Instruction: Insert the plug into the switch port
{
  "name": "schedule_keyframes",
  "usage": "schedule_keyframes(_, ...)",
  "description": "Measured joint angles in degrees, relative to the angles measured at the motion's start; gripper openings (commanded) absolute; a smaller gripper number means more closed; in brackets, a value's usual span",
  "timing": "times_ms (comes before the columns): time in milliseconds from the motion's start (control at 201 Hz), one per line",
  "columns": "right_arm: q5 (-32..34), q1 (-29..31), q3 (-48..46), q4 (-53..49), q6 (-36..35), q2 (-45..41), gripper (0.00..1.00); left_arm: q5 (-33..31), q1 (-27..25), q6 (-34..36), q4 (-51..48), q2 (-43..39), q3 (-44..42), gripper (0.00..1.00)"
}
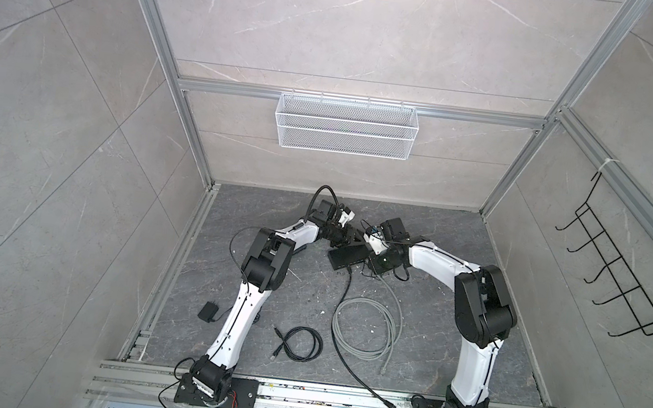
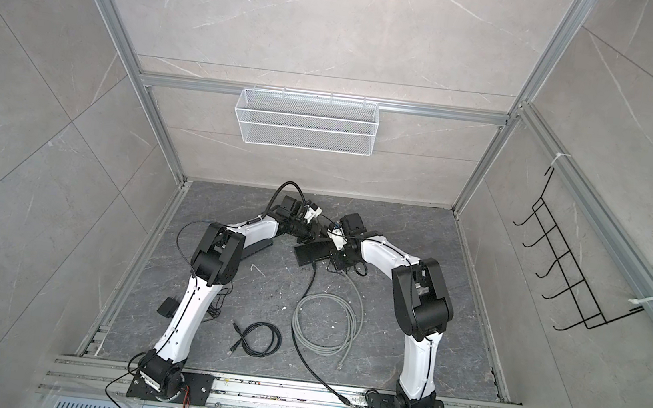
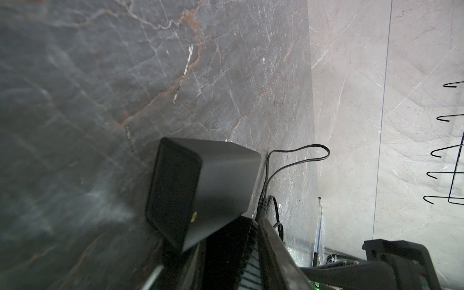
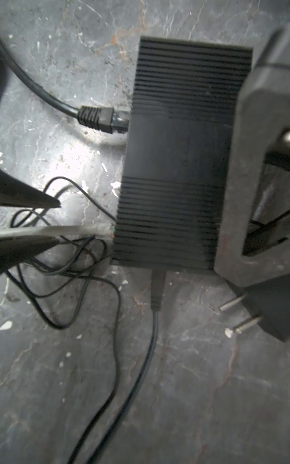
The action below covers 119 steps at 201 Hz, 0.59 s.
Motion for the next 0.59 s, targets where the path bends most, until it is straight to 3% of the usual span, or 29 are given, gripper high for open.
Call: schedule_keyframes(592, 4.96, 2.08, 5.4, -4.2, -1.03, 4.55, 0.19, -0.17, -0.02, -0.02, 0.39, -0.57, -0.98, 0.39)
